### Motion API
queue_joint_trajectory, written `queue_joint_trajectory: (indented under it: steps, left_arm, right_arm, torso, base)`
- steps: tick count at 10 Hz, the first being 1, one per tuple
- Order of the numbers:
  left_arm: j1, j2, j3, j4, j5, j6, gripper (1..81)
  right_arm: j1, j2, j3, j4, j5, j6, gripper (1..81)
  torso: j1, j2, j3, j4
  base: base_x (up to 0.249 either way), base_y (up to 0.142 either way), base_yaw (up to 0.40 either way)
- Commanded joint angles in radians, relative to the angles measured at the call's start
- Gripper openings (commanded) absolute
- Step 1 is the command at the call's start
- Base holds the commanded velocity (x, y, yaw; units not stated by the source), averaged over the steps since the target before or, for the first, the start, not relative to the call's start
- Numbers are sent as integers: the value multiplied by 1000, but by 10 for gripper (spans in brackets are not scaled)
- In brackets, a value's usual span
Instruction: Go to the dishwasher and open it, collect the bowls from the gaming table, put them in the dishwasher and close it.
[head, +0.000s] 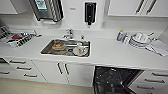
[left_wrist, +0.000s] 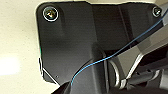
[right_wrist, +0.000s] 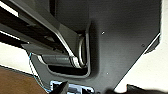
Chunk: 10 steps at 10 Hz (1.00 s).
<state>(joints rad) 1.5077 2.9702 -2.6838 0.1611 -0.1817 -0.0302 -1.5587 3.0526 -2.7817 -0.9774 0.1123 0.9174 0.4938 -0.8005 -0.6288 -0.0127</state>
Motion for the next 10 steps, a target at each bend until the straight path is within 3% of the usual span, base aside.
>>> queue_joint_trajectory:
  steps: [1, 3, 10]
  left_arm:
    - [-7, 18, -33, 2, 59, -2, 811]
    - [-8, 23, -33, 8, 59, -2, 811]
    - [-8, 35, -36, -1, 67, -2, 811]
  right_arm:
    - [10, 1, 4, -14, -74, 0, 811]
    - [10, 2, 4, -14, -74, 0, 811]
    - [10, -2, 4, -15, -74, 0, 811]
  torso:
    - [-61, 95, 99, 0]
    - [-99, 154, 141, 0]
    - [-256, 390, 387, 0]
  base:
    - [0, 0, 0]
    - [0, 0, 0]
    - [0, 0, 0]
